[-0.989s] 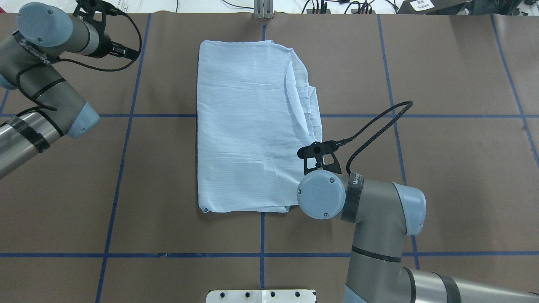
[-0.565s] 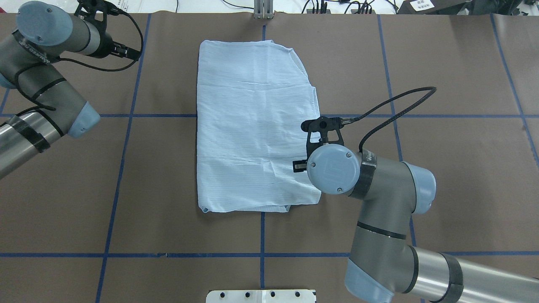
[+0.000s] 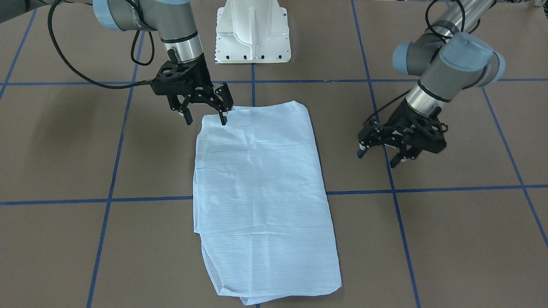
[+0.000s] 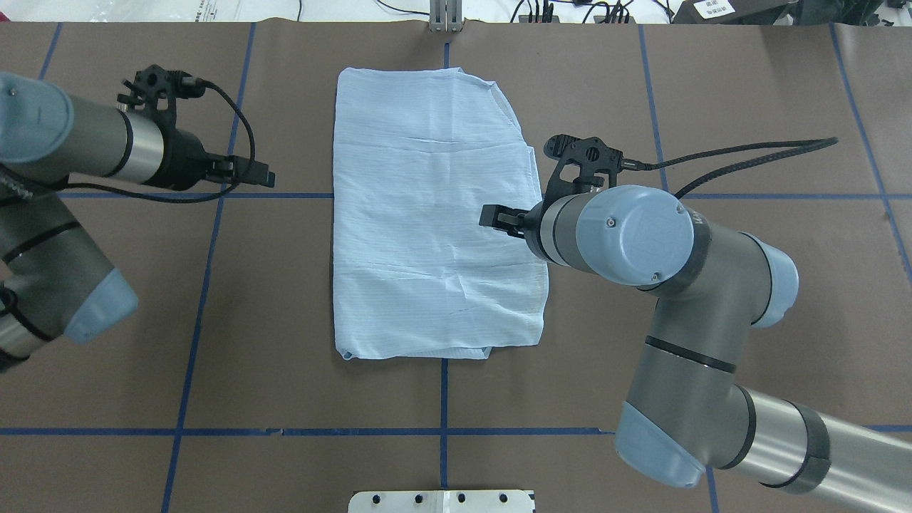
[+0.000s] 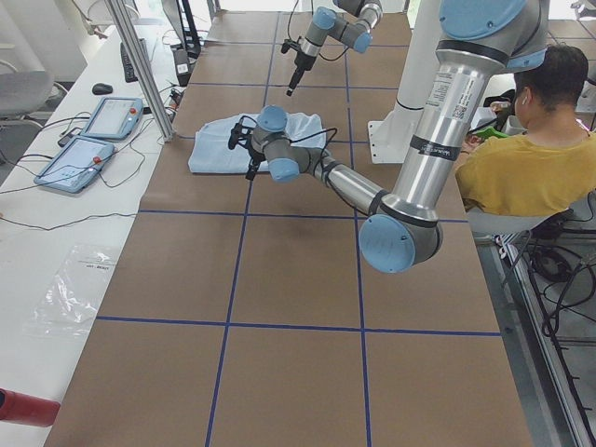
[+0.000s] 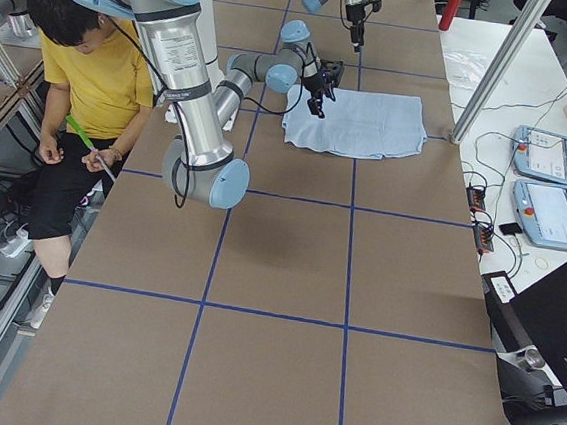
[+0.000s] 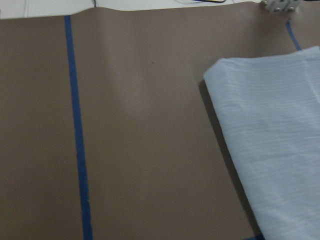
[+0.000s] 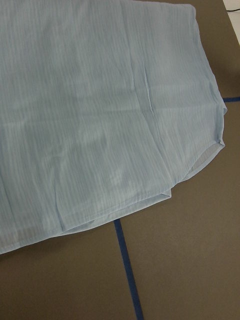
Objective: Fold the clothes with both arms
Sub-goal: 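Move both grippers to the shirt's corners nearest the robot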
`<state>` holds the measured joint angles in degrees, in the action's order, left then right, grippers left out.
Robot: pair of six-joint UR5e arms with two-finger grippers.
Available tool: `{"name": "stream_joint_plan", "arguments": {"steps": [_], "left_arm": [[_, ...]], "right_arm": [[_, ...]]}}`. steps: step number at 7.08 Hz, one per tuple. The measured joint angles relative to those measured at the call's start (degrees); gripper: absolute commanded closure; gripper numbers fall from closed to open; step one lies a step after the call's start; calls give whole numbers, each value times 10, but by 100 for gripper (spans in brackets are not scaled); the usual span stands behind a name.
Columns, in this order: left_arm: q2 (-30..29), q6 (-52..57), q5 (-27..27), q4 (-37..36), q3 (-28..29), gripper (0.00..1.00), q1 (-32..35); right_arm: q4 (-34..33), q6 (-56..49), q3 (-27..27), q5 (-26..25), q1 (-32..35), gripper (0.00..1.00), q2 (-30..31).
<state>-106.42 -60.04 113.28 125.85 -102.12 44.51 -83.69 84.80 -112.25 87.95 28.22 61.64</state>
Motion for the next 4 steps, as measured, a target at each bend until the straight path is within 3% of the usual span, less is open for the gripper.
{"name": "stream_joint_plan", "arguments": {"steps": [2,4], "left_arm": [[3,-106,-81,-89,-72,0,-120],[-17,-169,-136,-138,-67,11,-206]], "right_arm": [[2,4,-7,0,6,0,10],[2,4,-7,0,7,0,13]]}}
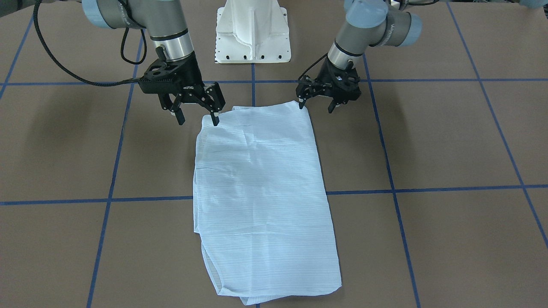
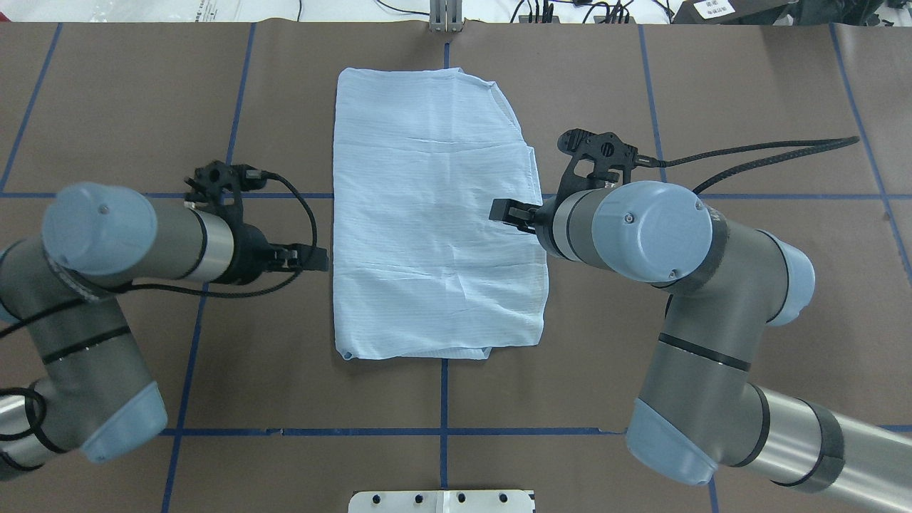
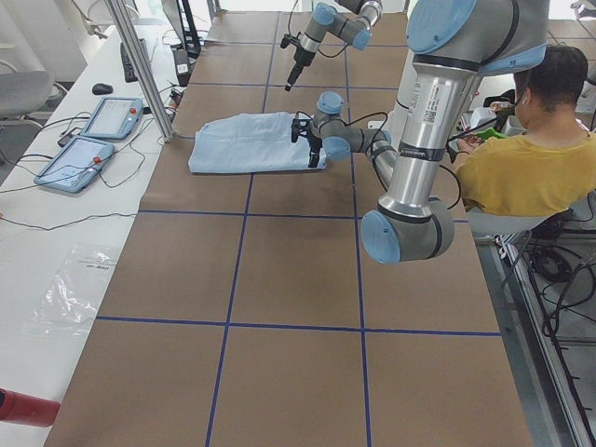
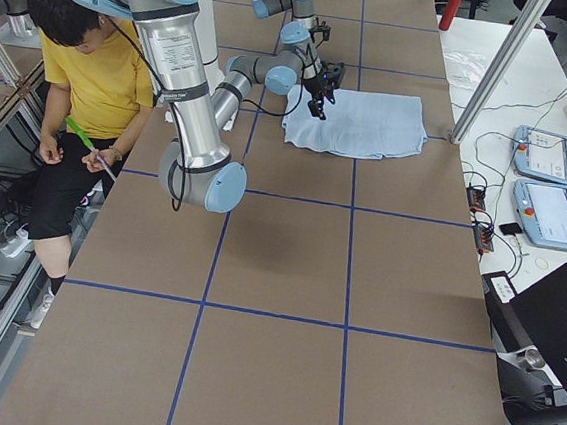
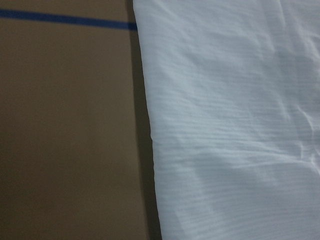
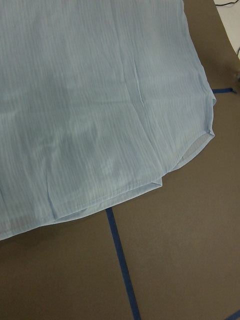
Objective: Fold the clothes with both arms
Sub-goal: 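Move both grippers to the shirt's corners nearest the robot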
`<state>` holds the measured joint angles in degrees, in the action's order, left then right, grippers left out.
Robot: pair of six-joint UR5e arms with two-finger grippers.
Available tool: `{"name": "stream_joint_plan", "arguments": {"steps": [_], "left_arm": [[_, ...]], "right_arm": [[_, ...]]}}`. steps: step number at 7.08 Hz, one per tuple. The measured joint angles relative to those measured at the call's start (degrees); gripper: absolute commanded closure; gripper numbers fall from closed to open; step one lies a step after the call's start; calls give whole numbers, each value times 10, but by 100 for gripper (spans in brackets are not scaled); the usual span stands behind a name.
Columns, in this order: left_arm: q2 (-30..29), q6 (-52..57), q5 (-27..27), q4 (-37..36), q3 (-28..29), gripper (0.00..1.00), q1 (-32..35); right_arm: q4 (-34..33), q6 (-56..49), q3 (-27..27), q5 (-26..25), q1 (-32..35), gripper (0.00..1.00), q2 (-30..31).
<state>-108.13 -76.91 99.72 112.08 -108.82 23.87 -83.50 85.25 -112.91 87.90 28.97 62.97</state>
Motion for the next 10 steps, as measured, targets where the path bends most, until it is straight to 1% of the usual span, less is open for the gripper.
{"name": "stream_joint_plan", "arguments": {"steps": [1,3,4,6,10], "left_arm": [[-12,-17,-11,-9,14,15,-16],[-21,-28,-23,-20,29,47,-29],[-24,-29,-26,-28,31,67,-33],[-27,-29,-28,-32,33,100,-36],[-24,-23,-29,-32,27,100,-31]], "right_arm": [[0,0,1,0,0,0,0],[0,0,1,0,0,0,0],[0,0,1,0,0,0,0],[0,0,2,0,-1,0,0],[0,15,2,-1,-4,0,0]]}}
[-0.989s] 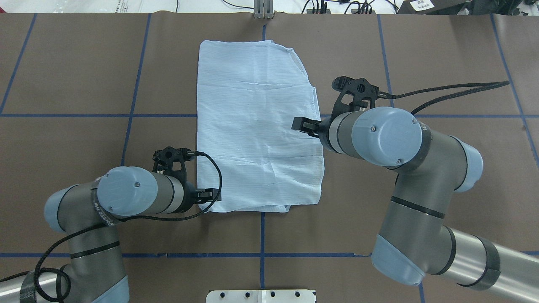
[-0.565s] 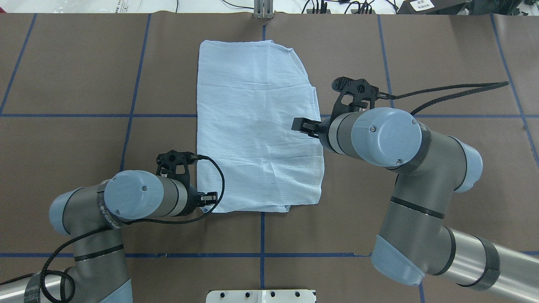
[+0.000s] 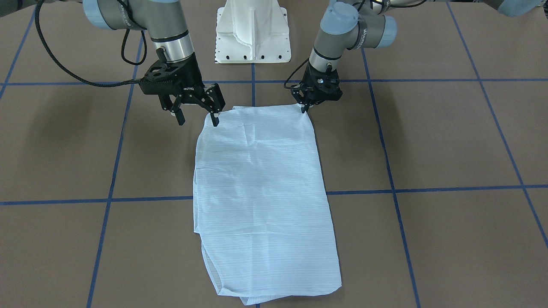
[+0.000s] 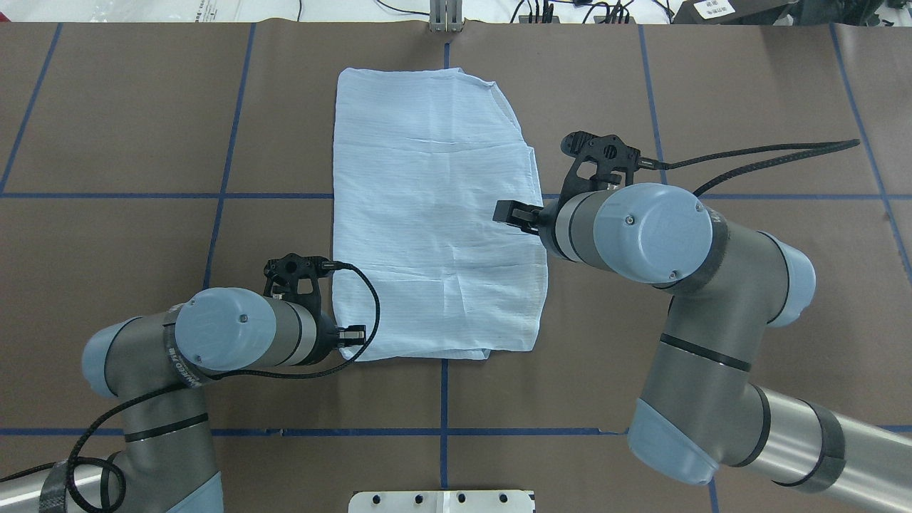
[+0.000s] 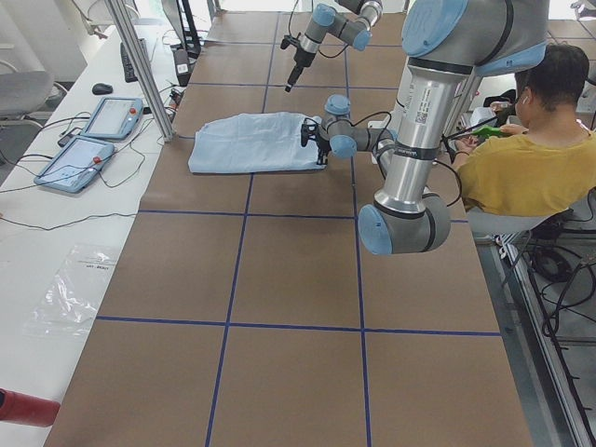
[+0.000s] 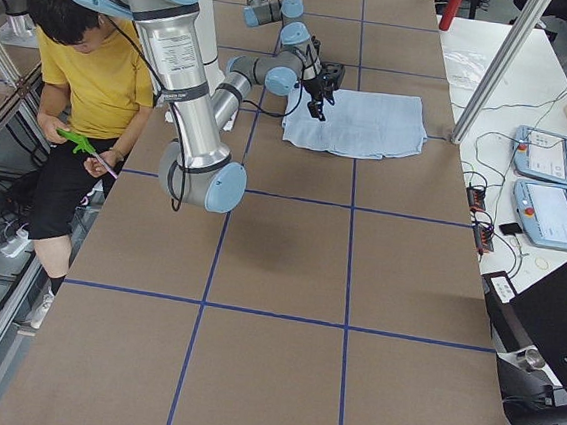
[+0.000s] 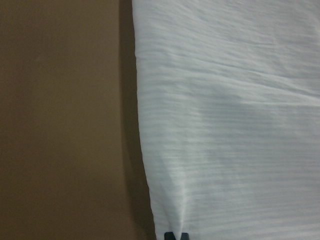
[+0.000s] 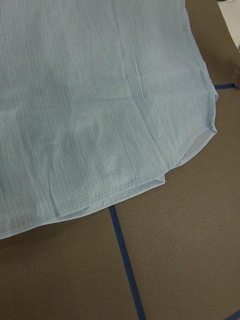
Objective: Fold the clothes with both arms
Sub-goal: 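Move both grippers to the shirt's corners nearest the robot, then grasp the near edge of the shirt with both grippers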
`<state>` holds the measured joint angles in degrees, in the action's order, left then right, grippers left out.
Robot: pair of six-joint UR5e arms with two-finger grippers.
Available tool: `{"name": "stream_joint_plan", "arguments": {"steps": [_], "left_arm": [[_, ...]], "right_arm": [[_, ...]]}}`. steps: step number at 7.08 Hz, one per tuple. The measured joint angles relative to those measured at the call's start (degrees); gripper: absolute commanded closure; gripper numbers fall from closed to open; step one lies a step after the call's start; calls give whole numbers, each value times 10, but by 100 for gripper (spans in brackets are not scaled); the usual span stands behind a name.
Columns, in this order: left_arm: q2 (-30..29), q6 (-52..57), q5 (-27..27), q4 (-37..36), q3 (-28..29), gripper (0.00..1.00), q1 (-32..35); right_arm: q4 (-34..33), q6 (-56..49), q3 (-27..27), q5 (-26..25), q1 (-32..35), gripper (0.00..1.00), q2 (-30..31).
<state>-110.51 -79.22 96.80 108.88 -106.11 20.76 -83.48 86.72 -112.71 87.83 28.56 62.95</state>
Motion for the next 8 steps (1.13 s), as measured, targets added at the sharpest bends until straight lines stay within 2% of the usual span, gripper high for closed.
{"name": "stream_joint_plan", "arguments": {"steps": [1,2,3,6,8], "left_arm": [[2,1,0,0,-3,100,4],[2,0,-1,0,-4,100,5],[2,-1,-1,0,-4,100,4],[3,-5,-10,0,-5,100,1],[4,-5,-11,0,-5,100,0]], "right_arm": [[0,31,-1,-2,-9,9,-2],[-1,80,-3,-10,-28,28,-2],[-6,158,-2,-23,-59,37,-2],[-49,382,27,-52,-159,38,-14],[-55,431,70,-69,-183,39,-39]]}}
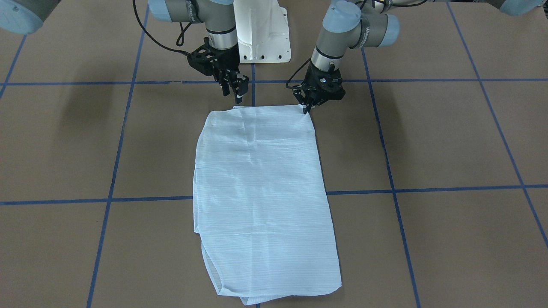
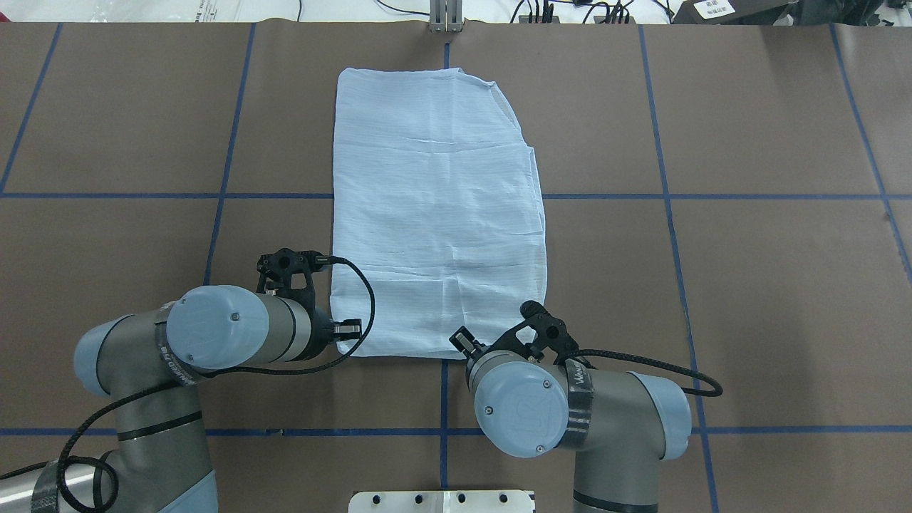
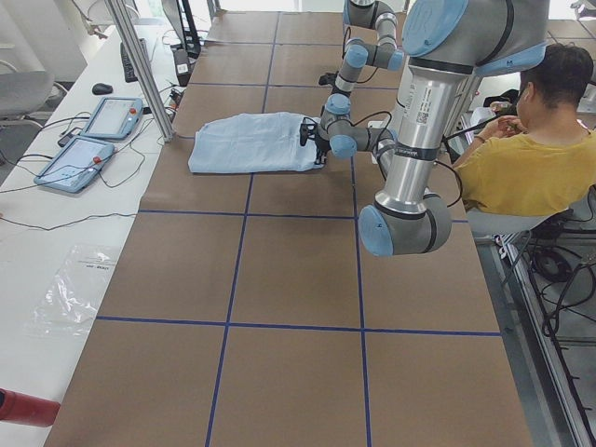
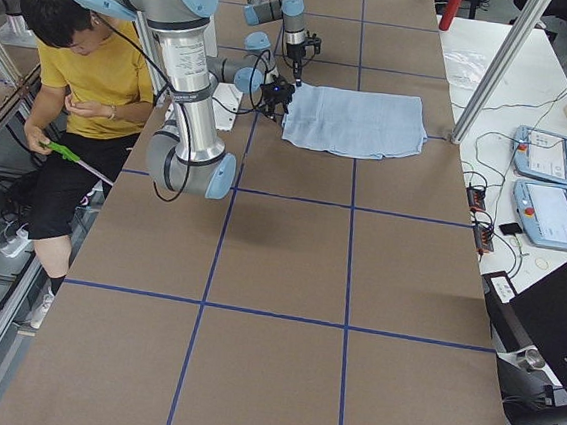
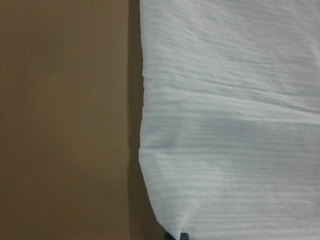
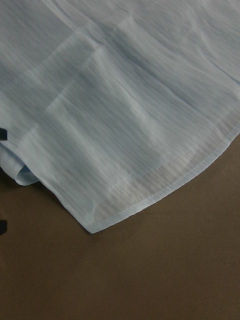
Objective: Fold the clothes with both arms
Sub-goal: 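Grasp the near edge of the shirt with both grippers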
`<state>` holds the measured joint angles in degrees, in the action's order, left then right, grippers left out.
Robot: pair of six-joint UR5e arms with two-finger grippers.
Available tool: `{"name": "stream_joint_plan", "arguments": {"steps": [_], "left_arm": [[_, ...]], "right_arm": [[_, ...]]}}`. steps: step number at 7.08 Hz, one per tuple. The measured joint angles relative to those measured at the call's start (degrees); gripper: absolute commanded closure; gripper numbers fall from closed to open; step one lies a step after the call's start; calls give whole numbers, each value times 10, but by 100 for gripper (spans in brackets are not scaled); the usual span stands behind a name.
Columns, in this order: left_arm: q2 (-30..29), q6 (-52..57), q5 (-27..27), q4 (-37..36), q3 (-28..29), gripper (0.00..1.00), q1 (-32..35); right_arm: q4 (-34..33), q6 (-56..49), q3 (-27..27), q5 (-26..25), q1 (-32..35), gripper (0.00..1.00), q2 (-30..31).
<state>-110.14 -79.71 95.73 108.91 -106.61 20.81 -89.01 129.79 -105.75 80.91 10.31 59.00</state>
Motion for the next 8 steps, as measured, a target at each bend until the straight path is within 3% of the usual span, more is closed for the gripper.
{"name": "stream_joint_plan", "arguments": {"steps": [3,8], "left_arm": [[0,0,-3,0,-1,100,1],[1,0,-8,1,-1,100,1]], "right_arm": [[4,13,37,-15,-4,40,-15],[6,13,48,-34,0,44,-26]]}}
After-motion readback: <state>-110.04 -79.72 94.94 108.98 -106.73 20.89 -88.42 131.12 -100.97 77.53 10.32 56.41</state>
